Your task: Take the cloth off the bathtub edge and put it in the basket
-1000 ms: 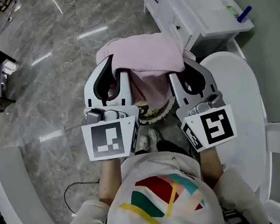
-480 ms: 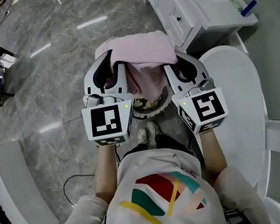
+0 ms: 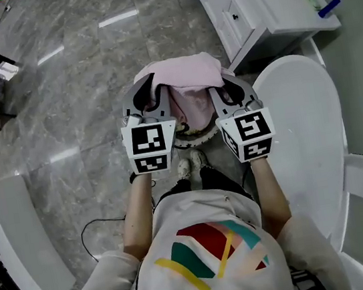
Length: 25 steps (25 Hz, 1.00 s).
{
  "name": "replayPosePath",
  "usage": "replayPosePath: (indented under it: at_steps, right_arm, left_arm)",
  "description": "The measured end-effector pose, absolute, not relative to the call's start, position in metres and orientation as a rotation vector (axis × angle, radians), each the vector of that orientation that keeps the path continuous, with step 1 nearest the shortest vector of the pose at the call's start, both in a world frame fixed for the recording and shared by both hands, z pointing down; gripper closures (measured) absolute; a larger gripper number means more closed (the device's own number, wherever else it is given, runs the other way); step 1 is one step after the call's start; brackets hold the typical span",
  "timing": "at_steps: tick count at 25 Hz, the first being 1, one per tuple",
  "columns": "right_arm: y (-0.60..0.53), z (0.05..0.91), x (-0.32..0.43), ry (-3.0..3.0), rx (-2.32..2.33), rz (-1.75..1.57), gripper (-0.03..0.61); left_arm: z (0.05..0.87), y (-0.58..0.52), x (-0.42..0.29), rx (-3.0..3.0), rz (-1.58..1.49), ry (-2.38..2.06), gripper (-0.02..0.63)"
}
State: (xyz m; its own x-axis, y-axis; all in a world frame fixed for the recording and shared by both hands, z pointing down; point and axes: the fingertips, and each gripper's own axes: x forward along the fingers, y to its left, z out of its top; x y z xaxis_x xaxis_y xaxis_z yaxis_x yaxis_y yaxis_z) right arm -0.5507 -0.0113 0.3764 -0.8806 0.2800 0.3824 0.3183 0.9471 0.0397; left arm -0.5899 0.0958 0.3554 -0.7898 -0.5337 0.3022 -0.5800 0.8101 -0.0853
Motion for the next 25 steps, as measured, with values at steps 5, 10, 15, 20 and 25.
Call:
replayPosePath:
  at_steps: [5,10,15,20,25]
  right_arm:
    - [-0.012,0.402,-0.554,-2.66,-0.408,-0.176,0.526]
    - [-0.016,0.427,-0.556,-2.61,-0.389,-0.159,0.526]
    - [-0.02,0.449,-0.553,-2.555,-0.37,-0.179,0.526]
    - [-0.023,0.467,-0.547,-2.521,-0.357,-0.168,0.526]
    - [-0.025,0.477,-0.543,-2.498,-0.341,-0.168,0.526]
  left_arm:
    - [0.381,0.096,-0.593,0.859,0.282,-2.672,0.546]
    - [0.407,0.093,-0.594,0.849,0.28,-2.618,0.546]
    - [0.431,0.092,-0.589,0.85,0.309,-2.56,0.546]
    - [0.45,0.089,-0.583,0.859,0.32,-2.517,0.545]
    - [0.459,0.087,-0.578,0.87,0.329,-2.486,0.546]
